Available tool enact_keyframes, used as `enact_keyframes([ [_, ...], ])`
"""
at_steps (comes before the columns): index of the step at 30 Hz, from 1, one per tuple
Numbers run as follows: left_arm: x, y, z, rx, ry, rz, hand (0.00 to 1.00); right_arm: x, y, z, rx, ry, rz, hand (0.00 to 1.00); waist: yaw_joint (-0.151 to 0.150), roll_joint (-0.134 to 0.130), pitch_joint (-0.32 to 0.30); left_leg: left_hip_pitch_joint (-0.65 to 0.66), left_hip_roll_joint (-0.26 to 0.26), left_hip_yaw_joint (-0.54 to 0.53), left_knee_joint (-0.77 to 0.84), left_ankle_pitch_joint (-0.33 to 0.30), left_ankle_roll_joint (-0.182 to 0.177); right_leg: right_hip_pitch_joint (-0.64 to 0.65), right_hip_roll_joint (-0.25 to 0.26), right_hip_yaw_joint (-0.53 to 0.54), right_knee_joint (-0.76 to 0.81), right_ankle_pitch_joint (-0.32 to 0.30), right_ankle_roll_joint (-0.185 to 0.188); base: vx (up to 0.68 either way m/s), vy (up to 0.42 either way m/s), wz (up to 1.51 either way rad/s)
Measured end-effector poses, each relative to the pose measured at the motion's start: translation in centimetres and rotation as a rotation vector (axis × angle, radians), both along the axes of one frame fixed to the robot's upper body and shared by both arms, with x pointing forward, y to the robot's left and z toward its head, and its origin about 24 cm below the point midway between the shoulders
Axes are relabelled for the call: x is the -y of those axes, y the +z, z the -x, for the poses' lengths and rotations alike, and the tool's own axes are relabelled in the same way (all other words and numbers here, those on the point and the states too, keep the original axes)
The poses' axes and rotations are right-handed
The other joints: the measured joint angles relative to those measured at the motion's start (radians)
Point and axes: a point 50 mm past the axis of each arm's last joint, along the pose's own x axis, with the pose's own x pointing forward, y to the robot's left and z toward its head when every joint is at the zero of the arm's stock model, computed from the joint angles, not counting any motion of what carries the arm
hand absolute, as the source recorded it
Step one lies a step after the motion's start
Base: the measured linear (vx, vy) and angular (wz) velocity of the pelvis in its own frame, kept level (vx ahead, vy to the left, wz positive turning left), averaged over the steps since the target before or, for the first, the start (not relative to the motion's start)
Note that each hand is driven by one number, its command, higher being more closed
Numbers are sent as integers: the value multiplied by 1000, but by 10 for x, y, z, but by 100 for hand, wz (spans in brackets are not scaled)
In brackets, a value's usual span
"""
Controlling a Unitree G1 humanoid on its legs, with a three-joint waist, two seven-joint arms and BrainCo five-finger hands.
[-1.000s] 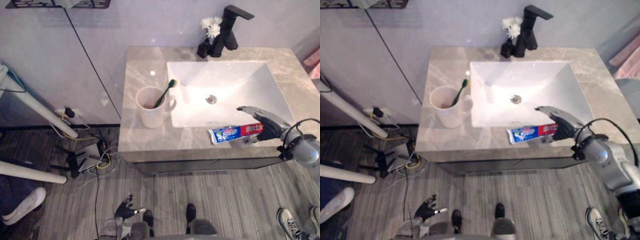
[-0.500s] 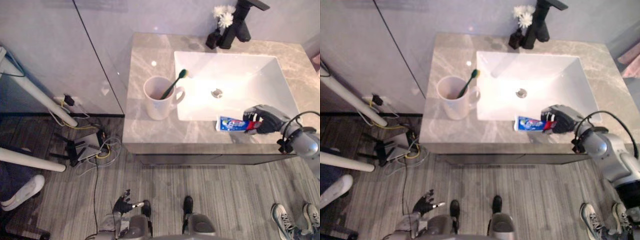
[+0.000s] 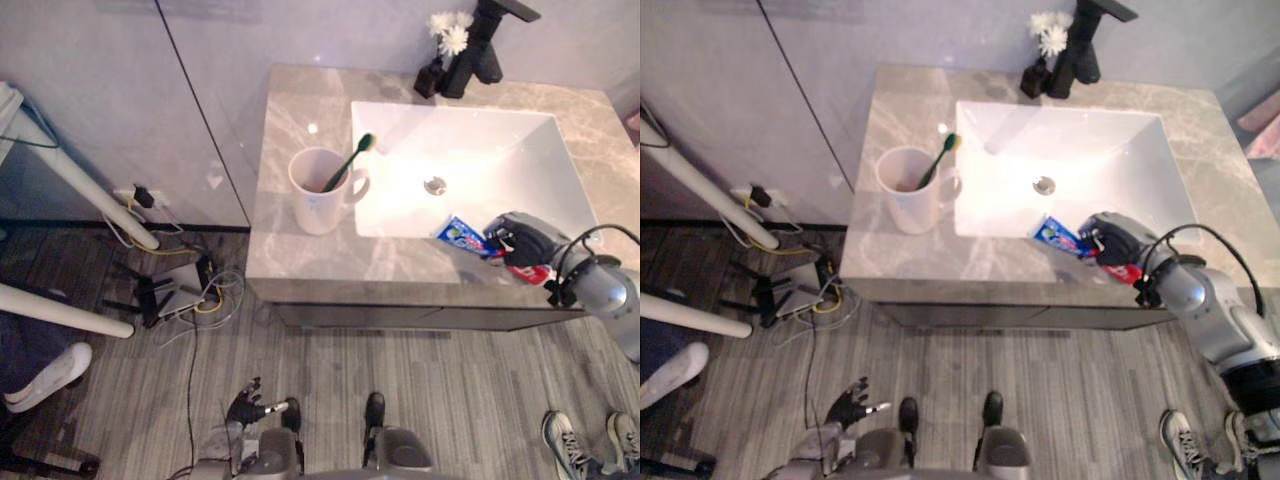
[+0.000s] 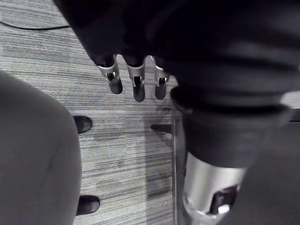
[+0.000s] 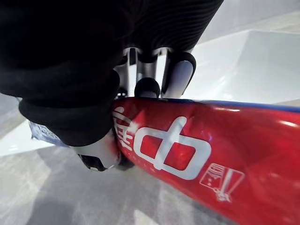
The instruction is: Organize washtable
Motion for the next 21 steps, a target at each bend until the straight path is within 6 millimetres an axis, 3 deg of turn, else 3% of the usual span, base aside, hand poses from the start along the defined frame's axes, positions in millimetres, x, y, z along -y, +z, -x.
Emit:
enact_keyframes([
  [5,-8,-1,4,-5,60,1,0,-16,1,8,77,38,-110,100,-10,-3,-2,6,3,-1,1,0,0,9,-1,-1,-1,0,0,0,0,0],
  [9,-22,-3,17,-21,184,4,0,-29,16,22,226,87,-206,100,-25,-7,-31,11,2,-2,0,0,0,15,-1,-1,-5,0,0,0,0,0],
  [11,-33,-4,26,-34,250,-11,0,-33,18,28,271,97,-243,100,-24,-8,-58,11,3,-1,0,0,0,15,0,-1,-7,0,0,0,0,0],
  [14,-67,6,38,3,427,-73,0,-43,21,35,331,132,-318,100,-24,-6,-89,16,5,3,-13,-1,0,15,2,1,-13,1,-1,-12,-7,-3],
  [16,-106,40,31,190,571,-154,0,-48,19,46,351,149,-373,100,-15,3,-115,16,6,-2,-19,0,-1,17,4,-3,-17,1,-1,-8,-13,5],
  [18,-127,73,17,367,637,-202,0,-50,20,54,369,161,-382,100,0,14,-132,16,4,-4,-19,0,-1,19,3,-5,-19,1,-1,23,2,6],
  [19,-143,113,3,568,686,-237,0,-53,22,59,394,176,-400,100,7,23,-147,16,2,-9,-18,0,-1,24,1,-12,-22,1,-1,29,10,9],
  [21,-152,154,-7,775,699,-269,0,-57,23,61,420,186,-432,100,8,30,-163,17,0,-15,-16,1,-1,31,-1,-24,-25,1,-1,28,11,15],
])
